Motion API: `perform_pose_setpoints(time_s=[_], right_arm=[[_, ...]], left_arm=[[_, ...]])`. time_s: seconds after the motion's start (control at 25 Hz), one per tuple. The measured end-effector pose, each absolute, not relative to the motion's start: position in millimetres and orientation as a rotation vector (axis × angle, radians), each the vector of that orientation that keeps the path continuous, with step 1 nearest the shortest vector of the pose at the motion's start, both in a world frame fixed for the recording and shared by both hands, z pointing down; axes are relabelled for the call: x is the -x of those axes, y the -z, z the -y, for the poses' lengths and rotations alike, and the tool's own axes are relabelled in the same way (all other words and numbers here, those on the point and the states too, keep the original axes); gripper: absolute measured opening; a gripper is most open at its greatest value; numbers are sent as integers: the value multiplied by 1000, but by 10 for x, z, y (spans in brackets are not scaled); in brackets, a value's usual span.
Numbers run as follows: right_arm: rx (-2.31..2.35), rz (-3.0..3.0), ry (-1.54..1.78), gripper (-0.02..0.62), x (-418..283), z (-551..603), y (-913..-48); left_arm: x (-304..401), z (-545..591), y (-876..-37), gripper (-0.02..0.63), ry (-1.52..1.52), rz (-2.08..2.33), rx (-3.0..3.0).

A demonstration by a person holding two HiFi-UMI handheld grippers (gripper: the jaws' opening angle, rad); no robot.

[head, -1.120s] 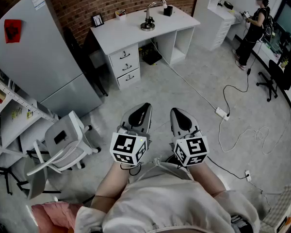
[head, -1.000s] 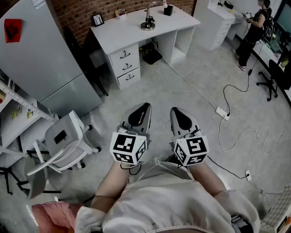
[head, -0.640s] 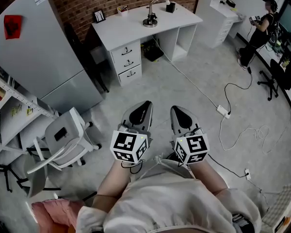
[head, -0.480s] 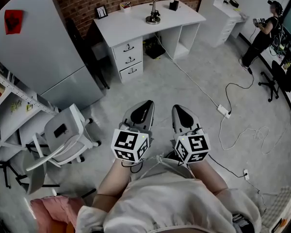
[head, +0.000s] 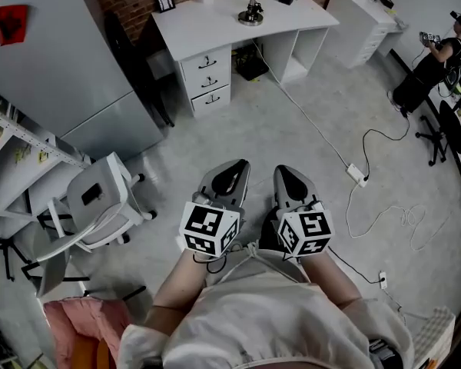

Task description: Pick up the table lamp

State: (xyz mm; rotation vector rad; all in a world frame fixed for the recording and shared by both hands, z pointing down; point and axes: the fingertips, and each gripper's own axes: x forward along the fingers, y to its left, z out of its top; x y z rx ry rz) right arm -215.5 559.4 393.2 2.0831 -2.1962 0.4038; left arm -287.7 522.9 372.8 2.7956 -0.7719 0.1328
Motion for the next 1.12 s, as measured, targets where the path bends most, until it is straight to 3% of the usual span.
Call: perform_pose_setpoints(time_s=[0.4, 1.12], right_arm=[[-1946, 2335, -426, 28, 1469, -4699, -3959], [-1935, 2351, -424, 29, -765, -3467, -3827]], left_arm=[[2250, -4452, -3754, 29, -119, 936, -2727], [307, -3297, -3855, 29, -78, 956, -2597]])
